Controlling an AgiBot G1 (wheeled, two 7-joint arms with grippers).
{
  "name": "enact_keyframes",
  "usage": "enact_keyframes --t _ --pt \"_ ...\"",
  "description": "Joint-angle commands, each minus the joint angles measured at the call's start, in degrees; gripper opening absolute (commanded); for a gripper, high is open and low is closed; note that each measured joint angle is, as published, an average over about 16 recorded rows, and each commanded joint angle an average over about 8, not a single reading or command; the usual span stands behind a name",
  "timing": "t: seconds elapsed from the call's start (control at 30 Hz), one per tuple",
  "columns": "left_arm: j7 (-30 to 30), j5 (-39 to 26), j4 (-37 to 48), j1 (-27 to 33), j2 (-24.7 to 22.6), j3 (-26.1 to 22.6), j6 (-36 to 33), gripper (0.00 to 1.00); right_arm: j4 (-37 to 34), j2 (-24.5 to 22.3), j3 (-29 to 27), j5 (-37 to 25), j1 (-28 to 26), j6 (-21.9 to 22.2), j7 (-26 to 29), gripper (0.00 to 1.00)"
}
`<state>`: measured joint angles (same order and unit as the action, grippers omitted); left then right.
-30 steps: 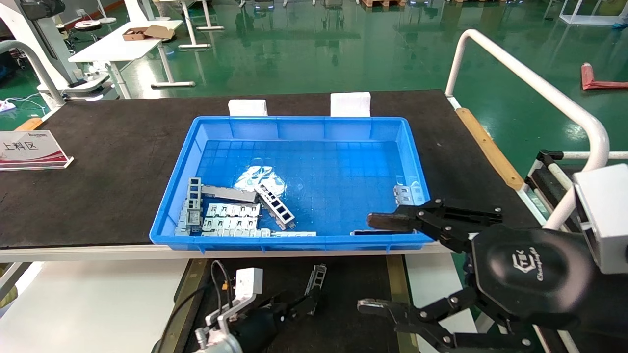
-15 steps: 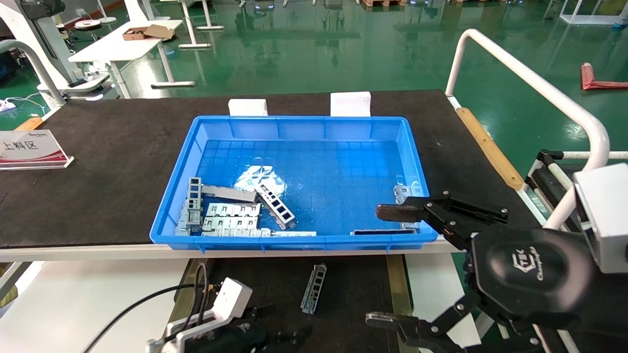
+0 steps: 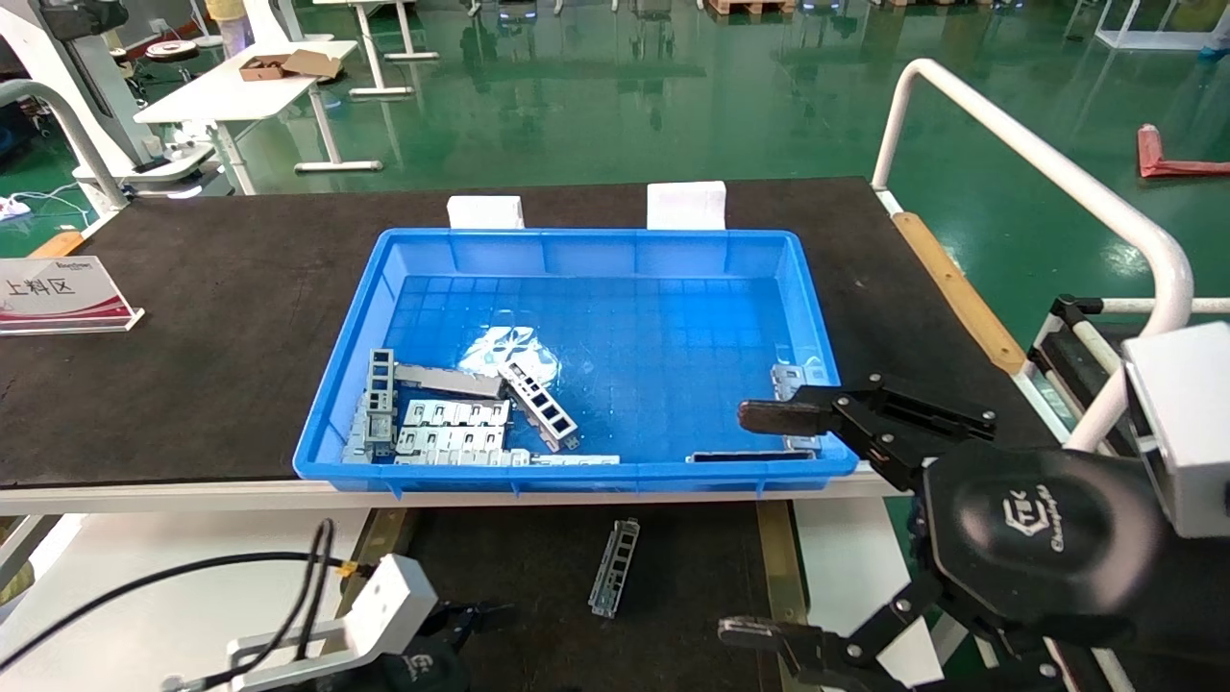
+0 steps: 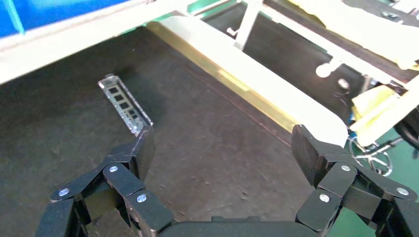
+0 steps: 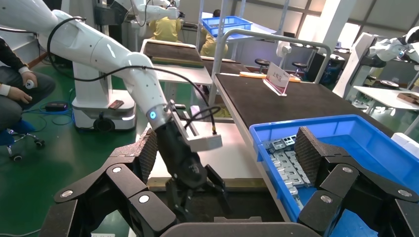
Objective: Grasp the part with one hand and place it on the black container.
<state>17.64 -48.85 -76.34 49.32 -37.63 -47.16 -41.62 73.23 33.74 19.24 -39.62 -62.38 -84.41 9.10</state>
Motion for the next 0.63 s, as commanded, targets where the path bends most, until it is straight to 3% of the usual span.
enact_keyframes --t 0.03,0.63 --pt "-1.7 1.1 -0.1 -0.1 1.0 0.9 -2.2 1.00 0.0 0.0 0.0 0.0 0.0 0.0 0.0 1.00" --pt "-4.6 3.9 -0.2 0.6 2.6 3.5 -5.6 1.00 0.0 0.0 0.0 0.0 0.0 0.0 0.0 1.00"
